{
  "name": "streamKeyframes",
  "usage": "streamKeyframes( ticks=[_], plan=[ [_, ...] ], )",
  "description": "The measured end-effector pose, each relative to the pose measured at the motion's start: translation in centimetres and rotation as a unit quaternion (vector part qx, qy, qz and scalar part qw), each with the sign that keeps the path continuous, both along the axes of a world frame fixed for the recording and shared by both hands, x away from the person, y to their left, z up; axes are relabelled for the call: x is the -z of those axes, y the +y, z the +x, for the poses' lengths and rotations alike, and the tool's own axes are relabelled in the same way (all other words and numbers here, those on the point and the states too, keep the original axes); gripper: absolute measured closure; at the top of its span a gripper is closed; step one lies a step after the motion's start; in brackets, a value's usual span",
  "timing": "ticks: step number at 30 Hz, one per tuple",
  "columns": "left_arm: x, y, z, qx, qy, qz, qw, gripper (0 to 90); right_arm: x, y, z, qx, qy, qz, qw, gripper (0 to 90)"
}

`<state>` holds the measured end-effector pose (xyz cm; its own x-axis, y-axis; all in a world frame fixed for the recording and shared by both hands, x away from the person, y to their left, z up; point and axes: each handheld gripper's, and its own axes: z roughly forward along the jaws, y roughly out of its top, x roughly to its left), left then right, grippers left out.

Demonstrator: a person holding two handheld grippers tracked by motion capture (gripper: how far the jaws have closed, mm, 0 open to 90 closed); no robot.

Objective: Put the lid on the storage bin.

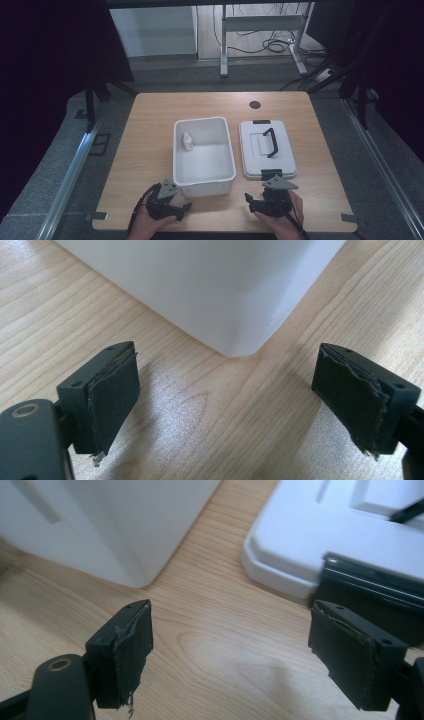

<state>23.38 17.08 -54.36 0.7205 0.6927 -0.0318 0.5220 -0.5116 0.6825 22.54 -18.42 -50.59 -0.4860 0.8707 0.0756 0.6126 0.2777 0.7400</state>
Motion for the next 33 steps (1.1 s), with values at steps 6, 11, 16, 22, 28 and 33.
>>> streamKeyframes(
  ticks=[6, 11, 16, 22, 28, 33],
  plan=[
    [0.0, 0.0, 0.0, 0.0, 0.0, 0.0, 1.0, 11.6, -0.7, -1.3, 0.2, 0.018, 0.008, 0.0, 0.9998, 18.8],
    [0.0, 0.0, 0.0, 0.0, 0.0, 0.0, 1.0, 11.7, -1.4, -2.0, 0.6, 0.025, 0.013, 0.007, 0.9996, 20.7],
    [0.0, 0.0, 0.0, 0.001, 0.0, 0.001, 1.0, 11.7, -2.6, -2.7, 1.5, 0.04, 0.017, 0.001, 0.9991, 22.2],
    [0.0, 0.0, 0.0, 0.001, 0.0, 0.001, 1.0, 11.7, -3.4, -3.7, 2.5, 0.048, 0.027, 0.003, 0.9985, 22.3],
    [0.0, 0.0, 0.0, 0.001, 0.0, 0.001, 1.0, 11.7, -4.0, -4.9, 3.6, 0.071, 0.046, 0.001, 0.9964, 23.5],
    [0.0, 0.0, 0.0, 0.001, 0.0, 0.001, 1.0, 11.7, -4.3, -5.7, 4.3, 0.085, 0.057, -0.005, 0.9947, 23.6]
  ],
)
